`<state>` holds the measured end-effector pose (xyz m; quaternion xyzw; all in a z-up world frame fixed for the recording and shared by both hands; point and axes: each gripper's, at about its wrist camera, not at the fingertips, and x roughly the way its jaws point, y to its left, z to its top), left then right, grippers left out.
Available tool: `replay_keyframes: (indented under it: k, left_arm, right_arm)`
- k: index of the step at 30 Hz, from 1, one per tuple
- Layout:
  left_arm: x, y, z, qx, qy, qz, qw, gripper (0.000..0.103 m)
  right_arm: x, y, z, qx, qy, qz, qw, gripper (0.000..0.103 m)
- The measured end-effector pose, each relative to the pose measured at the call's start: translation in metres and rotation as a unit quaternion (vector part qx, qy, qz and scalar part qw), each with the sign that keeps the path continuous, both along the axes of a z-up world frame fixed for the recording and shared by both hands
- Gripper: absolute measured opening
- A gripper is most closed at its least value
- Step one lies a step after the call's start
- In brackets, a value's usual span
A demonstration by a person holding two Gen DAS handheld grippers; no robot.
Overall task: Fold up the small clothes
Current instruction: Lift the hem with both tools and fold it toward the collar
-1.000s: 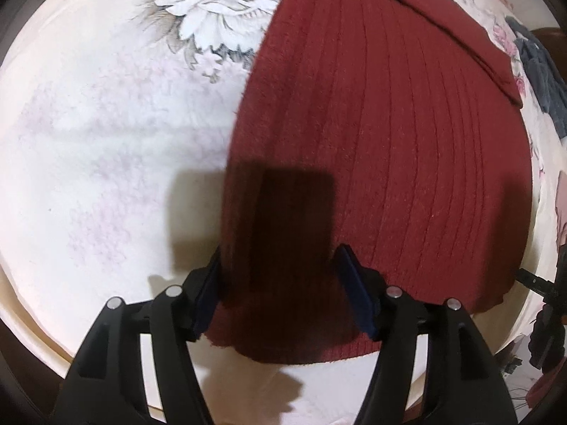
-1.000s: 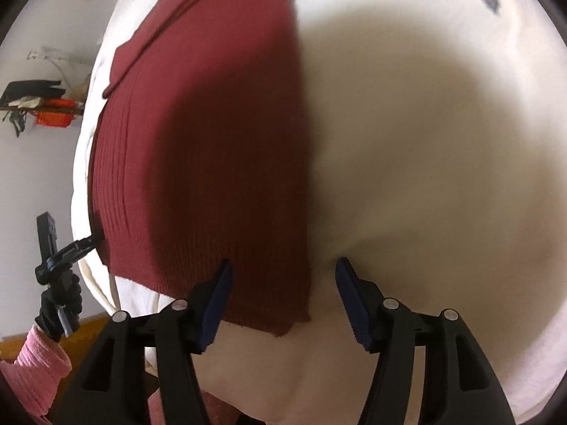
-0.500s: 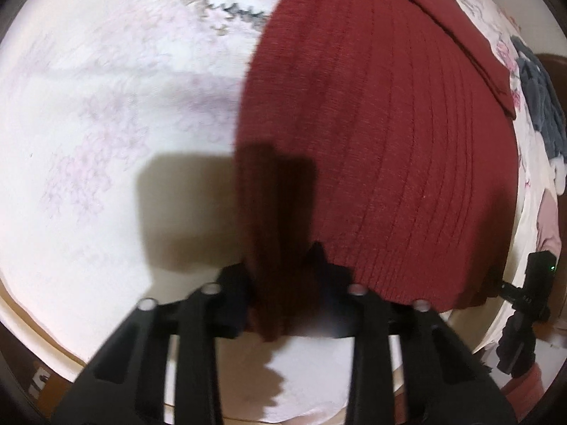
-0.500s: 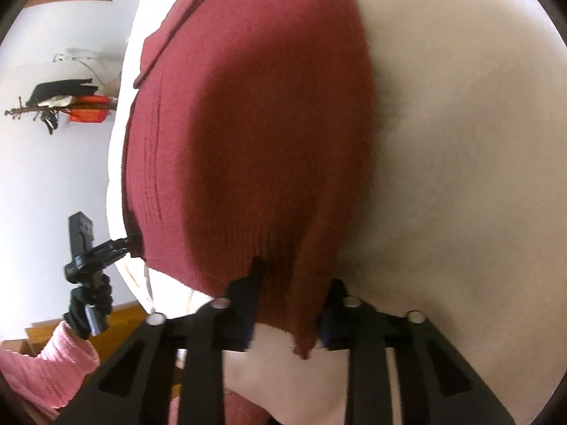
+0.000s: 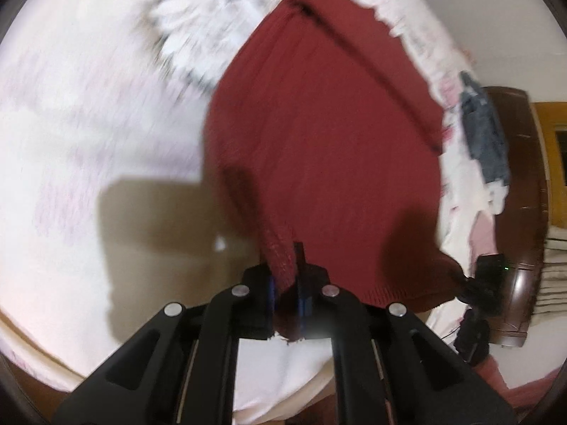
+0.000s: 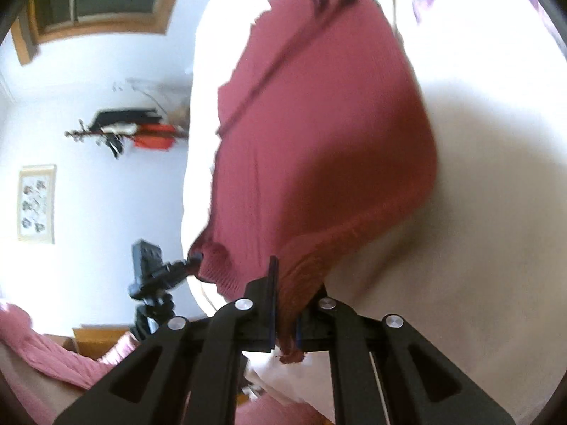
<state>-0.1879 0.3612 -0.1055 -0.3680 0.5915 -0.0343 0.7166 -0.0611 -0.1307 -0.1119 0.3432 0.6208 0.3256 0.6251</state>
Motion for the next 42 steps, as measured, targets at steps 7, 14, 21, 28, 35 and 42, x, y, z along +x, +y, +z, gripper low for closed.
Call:
replay_keyframes:
  k: [7,14,21,28,35,42]
  left_arm:
    - [0.039,0.008,0.017,0.018,-0.055,0.001,0.9983,0.007]
    - [0.118,0.015,-0.003,0.026,-0.073,0.010,0.9969,0.007]
    - [0.149,0.028,-0.041,0.028,-0.050,0.027,0.9980,0.008]
    - [0.148,0.044,-0.046,-0.019,-0.034,0.063,0.9972,0.015]
    - [0.128,0.063,-0.017,0.019,-0.049,0.073,0.9959,0.031]
    - [0.155,0.016,0.002,0.164,-0.074,-0.055,0.9822,0.042]
  right_arm:
    - [0.048,0.002,0.010,0.000,-0.028,-0.022,0.999,0.007]
    - [0.104,0.012,-0.009,-0.019,-0.031,-0.035,0.999,0.007]
    - [0.140,0.012,-0.041,-0.042,-0.004,-0.044,0.998,0.007]
    - [0.146,0.005,-0.054,-0.059,0.023,-0.057,0.996,0.020]
    - [0.142,-0.013,-0.027,-0.098,-0.019,-0.059,0.993,0.044]
    - [0.140,0.001,-0.002,-0.153,-0.075,-0.011,0.985,0.053]
